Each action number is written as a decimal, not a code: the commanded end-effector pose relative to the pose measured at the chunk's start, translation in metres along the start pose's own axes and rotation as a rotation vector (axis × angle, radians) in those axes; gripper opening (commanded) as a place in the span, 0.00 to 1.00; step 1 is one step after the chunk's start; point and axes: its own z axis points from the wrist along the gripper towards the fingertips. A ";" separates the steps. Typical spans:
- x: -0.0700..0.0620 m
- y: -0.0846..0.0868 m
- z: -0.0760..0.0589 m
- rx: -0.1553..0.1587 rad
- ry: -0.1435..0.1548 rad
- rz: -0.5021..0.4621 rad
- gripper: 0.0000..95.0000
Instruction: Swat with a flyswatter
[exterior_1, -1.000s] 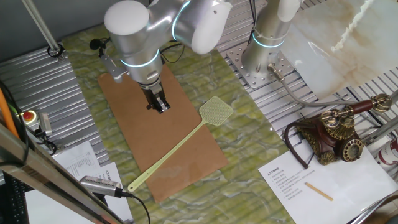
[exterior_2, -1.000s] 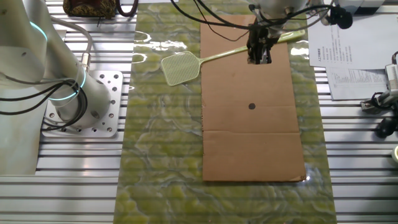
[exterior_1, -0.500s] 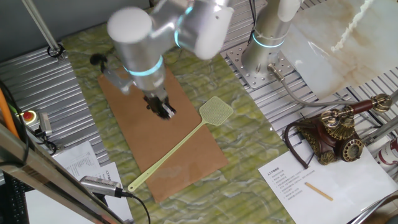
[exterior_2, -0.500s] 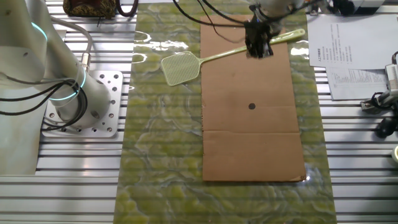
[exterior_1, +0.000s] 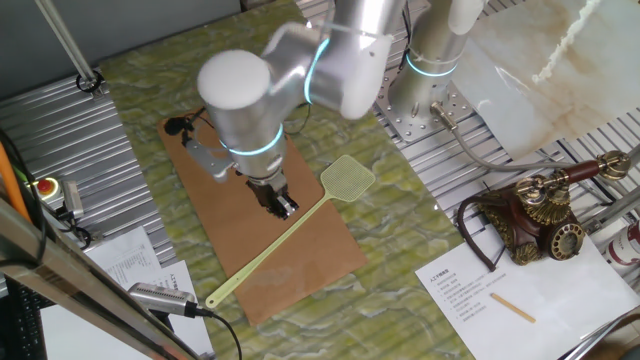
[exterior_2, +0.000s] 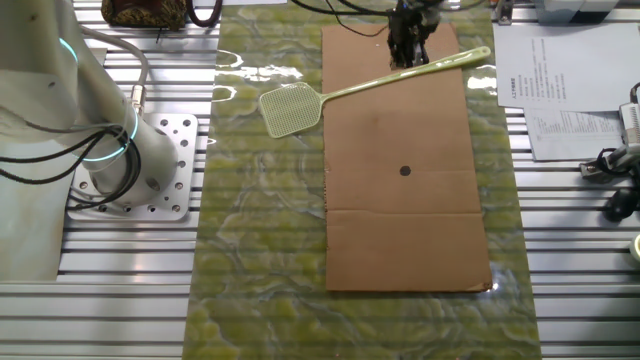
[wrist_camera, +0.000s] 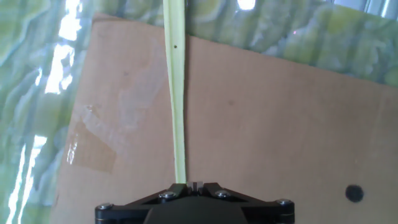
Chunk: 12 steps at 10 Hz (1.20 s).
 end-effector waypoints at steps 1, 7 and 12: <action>-0.001 0.000 0.000 0.037 0.005 -0.037 0.00; -0.002 0.005 0.004 0.034 -0.018 -0.144 0.20; -0.006 0.012 0.031 0.025 -0.045 -0.149 0.20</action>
